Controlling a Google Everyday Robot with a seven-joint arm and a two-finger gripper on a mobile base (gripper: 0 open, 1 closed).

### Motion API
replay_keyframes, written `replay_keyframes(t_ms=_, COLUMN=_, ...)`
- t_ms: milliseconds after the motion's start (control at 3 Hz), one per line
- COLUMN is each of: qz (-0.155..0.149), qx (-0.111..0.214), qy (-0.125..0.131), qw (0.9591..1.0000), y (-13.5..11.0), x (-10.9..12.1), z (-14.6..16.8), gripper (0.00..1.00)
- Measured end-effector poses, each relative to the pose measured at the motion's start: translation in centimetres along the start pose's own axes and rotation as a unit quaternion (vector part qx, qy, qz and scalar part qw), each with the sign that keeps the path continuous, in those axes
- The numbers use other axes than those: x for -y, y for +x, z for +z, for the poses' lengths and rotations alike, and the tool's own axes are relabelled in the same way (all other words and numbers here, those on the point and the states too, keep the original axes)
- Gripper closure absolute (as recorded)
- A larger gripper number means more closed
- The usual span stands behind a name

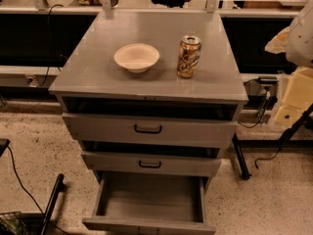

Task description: Place orange can into bottom drawer

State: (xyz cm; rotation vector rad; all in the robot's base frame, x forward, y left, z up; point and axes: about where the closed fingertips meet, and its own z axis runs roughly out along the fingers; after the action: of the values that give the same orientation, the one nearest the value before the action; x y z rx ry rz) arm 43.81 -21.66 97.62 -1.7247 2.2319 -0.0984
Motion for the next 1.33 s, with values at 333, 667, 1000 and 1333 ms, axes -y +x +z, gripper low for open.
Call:
replay_keyframes(t_ms=333, qz=0.000, qx=0.000, qy=0.000, qw=1.0000, y=0.0, x=0.0, z=0.0, gripper=0.00)
replay_keyframes(t_ms=667, qz=0.007, qx=0.025, qy=0.041, qw=0.9988, y=-0.1, x=2.3, z=-0.3, gripper=0.00)
replay_keyframes(t_ms=1000, qz=0.013, qx=0.102, qy=0.117, qw=0.9878, y=-2.8, x=9.0, z=-0.8, gripper=0.00)
replay_keyframes(t_ms=1333, qz=0.050, qx=0.259, qy=0.172, qw=0.9491, y=-6.4, x=18.2, z=0.7, gripper=0.00)
